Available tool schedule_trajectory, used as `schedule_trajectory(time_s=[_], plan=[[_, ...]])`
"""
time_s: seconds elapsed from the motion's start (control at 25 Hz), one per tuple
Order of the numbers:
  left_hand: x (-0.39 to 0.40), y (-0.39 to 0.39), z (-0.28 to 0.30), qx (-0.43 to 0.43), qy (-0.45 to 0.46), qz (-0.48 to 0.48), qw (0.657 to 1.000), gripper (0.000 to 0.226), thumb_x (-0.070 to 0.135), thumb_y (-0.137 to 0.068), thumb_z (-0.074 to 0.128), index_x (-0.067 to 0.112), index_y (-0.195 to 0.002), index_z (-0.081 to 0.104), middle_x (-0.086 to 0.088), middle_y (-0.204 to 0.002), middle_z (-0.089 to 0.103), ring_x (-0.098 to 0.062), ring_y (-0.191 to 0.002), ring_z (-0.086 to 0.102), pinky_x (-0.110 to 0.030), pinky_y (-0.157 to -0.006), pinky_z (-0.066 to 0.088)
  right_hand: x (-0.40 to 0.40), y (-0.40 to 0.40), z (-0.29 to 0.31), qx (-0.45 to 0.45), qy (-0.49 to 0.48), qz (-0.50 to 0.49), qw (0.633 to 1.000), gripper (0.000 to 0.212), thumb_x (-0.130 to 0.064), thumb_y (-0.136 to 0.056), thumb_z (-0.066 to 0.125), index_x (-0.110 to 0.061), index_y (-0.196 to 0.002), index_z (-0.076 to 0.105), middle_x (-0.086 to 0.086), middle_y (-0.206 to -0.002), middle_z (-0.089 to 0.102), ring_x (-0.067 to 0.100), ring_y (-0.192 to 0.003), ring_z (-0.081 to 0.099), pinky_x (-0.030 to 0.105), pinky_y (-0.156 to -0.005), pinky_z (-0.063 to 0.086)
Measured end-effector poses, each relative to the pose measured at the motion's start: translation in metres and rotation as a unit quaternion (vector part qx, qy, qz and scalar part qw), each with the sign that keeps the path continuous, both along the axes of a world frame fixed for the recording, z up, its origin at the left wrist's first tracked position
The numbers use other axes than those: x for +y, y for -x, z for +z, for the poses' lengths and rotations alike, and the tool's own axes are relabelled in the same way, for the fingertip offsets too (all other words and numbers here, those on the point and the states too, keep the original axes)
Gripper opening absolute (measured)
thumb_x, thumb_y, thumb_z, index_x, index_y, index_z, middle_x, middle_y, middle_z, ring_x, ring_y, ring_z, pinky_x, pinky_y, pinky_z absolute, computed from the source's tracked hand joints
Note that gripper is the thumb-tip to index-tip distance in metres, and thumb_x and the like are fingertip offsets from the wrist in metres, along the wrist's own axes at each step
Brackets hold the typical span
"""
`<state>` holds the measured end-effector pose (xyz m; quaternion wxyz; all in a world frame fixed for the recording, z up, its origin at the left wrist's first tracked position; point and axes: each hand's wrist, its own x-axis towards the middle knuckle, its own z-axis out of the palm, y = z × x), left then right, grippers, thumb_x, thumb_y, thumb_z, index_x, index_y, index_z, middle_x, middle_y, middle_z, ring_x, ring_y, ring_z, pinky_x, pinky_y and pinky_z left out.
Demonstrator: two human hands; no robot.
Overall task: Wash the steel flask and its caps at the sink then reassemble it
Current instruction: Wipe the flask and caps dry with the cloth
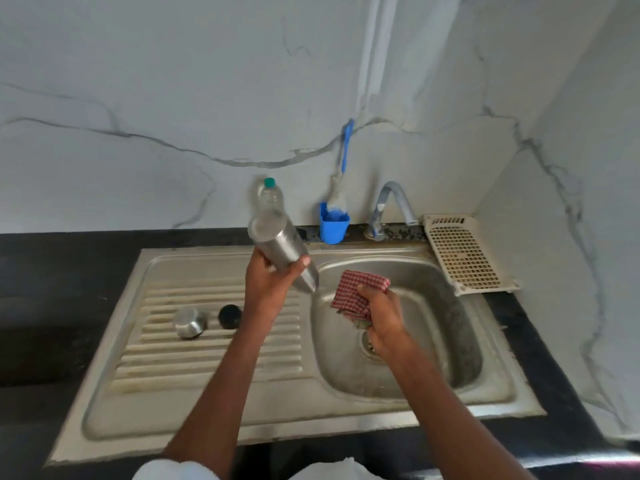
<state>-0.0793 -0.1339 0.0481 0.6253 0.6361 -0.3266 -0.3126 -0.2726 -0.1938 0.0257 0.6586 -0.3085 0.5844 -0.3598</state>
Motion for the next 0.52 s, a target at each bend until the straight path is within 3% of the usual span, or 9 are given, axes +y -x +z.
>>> schedule_trajectory(time_s=[0.12, 0.2, 0.32, 0.4, 0.44, 0.52], plan=[[-0.009, 0.029, -0.034, 0.031, -0.074, -0.011, 0.997, 0.071, 0.028, -0.076, 0.094, 0.020, -0.137, 0.057, 0.000, -0.123, 0.073, -0.020, -0.114, 0.071, -0.041, -0.099, 0.058, -0.008, 0.024, 0.006, 0.003, 0.027, 0.010, 1.000, 0.025, -0.010, -0.102, 0.058, -0.002, -0.125, 0.064, 0.017, -0.098, 0.077, 0.030, -0.078, 0.073, 0.053, -0.078, 0.057], [-0.019, 0.037, -0.036, 0.065, -0.074, -0.035, 0.994, 0.073, 0.026, -0.081, 0.090, 0.020, -0.142, 0.051, -0.001, -0.128, 0.070, -0.021, -0.117, 0.069, -0.043, -0.102, 0.056, -0.010, 0.035, 0.016, 0.024, 0.056, 0.043, 0.997, 0.025, -0.016, -0.105, 0.057, -0.009, -0.129, 0.062, 0.013, -0.107, 0.076, 0.026, -0.087, 0.074, 0.054, -0.085, 0.059], [-0.032, 0.042, -0.031, 0.201, -0.041, -0.034, 0.978, 0.066, 0.033, -0.086, 0.083, 0.026, -0.142, 0.049, -0.006, -0.132, 0.068, -0.029, -0.124, 0.065, -0.046, -0.103, 0.055, -0.010, 0.034, 0.034, 0.073, 0.172, 0.117, 0.975, 0.030, -0.020, -0.107, 0.055, -0.033, -0.133, 0.061, 0.003, -0.125, 0.072, 0.021, -0.106, 0.072, 0.048, -0.095, 0.059], [-0.036, 0.044, -0.027, 0.308, -0.024, -0.020, 0.951, 0.066, 0.049, -0.089, 0.076, 0.023, -0.145, 0.051, -0.012, -0.135, 0.068, -0.033, -0.125, 0.066, -0.052, -0.105, 0.053, -0.003, 0.025, 0.043, 0.102, 0.310, 0.215, 0.921, 0.049, -0.017, -0.106, 0.056, -0.058, -0.133, 0.054, -0.009, -0.140, 0.064, 0.013, -0.123, 0.064, 0.040, -0.102, 0.056], [-0.036, 0.045, -0.022, 0.356, -0.021, -0.021, 0.934, 0.068, 0.060, -0.092, 0.067, 0.019, -0.145, 0.053, -0.016, -0.133, 0.070, -0.035, -0.122, 0.068, -0.054, -0.106, 0.053, 0.003, 0.019, 0.041, 0.128, 0.366, 0.266, 0.882, 0.056, -0.016, -0.104, 0.058, -0.060, -0.138, 0.050, -0.012, -0.147, 0.058, 0.010, -0.131, 0.058, 0.039, -0.107, 0.053], [-0.037, 0.039, -0.014, 0.424, -0.037, -0.022, 0.905, 0.082, 0.077, -0.094, 0.050, 0.008, -0.137, 0.061, -0.021, -0.116, 0.074, -0.036, -0.108, 0.074, -0.052, -0.102, 0.055, 0.016, 0.005, 0.032, 0.200, 0.456, 0.367, 0.785, 0.066, -0.019, -0.102, 0.060, -0.044, -0.157, 0.034, -0.009, -0.165, 0.035, 0.013, -0.152, 0.035, 0.041, -0.123, 0.037]])
